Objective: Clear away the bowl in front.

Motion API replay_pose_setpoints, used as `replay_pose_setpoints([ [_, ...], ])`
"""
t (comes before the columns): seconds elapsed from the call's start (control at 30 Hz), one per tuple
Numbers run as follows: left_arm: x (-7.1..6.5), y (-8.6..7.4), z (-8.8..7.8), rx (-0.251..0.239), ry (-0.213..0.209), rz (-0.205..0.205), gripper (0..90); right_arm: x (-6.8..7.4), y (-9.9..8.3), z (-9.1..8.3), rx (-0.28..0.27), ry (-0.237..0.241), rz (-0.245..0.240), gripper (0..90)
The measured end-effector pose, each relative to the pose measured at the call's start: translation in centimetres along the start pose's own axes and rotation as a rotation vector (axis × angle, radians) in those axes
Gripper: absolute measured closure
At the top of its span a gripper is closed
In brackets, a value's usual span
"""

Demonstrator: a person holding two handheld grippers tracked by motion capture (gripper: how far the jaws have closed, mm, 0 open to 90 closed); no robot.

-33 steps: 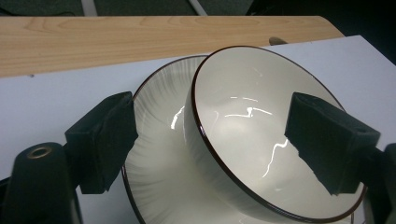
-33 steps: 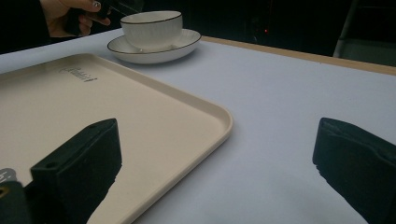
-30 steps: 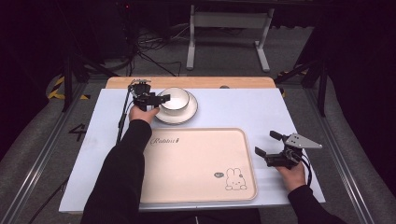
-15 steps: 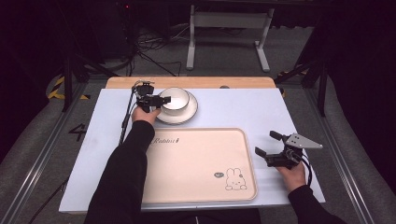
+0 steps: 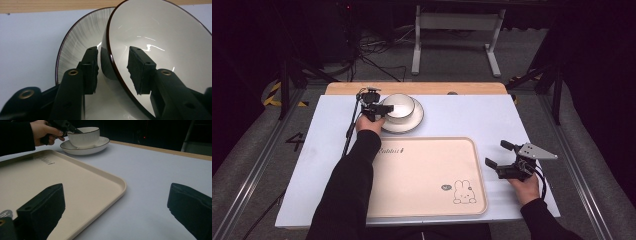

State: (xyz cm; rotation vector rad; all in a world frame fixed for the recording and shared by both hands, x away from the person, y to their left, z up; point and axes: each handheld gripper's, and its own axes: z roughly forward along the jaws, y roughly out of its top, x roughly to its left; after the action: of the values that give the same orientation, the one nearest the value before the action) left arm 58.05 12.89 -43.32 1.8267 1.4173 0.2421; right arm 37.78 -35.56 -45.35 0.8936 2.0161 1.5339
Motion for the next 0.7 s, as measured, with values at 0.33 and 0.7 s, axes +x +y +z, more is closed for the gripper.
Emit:
replay_pose_setpoints([
  [0.33,-0.16,0.44,0.19,0.003,0.034,-0.069,76.5,-0.05,-0.01,-0.04,-0.003,0.005,0.003,1.8],
  [0.7,-0.20,0.63,-0.08,0.014,0.042,-0.085,79.6,-0.06,-0.02,-0.05,-0.005,0.010,0.004,2.1],
])
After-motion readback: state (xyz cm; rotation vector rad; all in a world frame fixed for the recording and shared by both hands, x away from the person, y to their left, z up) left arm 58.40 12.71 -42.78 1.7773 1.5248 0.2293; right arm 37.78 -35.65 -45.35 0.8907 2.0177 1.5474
